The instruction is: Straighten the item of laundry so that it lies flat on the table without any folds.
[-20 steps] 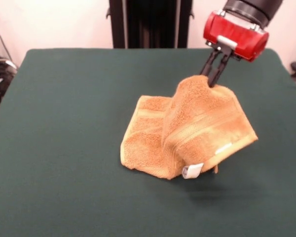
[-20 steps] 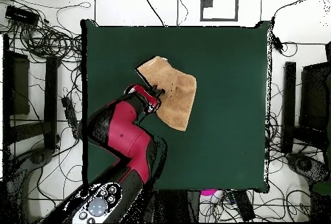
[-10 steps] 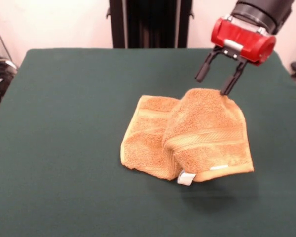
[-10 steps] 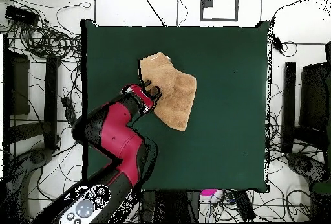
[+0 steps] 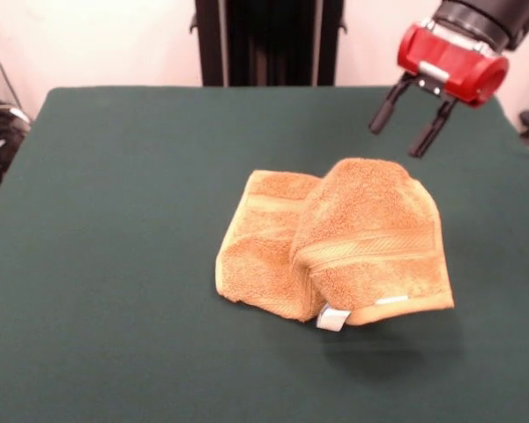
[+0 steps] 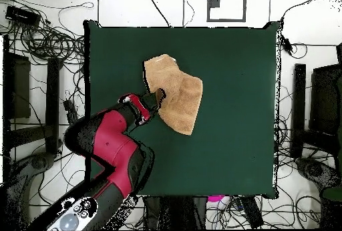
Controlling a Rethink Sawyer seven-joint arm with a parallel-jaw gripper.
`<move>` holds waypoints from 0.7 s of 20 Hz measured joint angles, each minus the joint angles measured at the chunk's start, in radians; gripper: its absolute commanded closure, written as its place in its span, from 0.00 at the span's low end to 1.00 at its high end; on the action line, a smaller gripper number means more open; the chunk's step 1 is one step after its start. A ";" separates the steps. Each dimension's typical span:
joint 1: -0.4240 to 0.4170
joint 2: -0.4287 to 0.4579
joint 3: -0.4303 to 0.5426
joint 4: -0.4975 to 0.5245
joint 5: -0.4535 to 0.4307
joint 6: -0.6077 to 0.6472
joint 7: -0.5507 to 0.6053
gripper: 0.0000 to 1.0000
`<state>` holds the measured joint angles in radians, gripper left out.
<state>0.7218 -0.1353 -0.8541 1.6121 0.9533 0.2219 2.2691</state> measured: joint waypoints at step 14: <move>-0.044 -0.103 -0.109 -0.062 -0.169 0.264 0.000 0.00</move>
<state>0.6777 -0.2383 -0.9630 1.5498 0.7847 0.4862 2.2693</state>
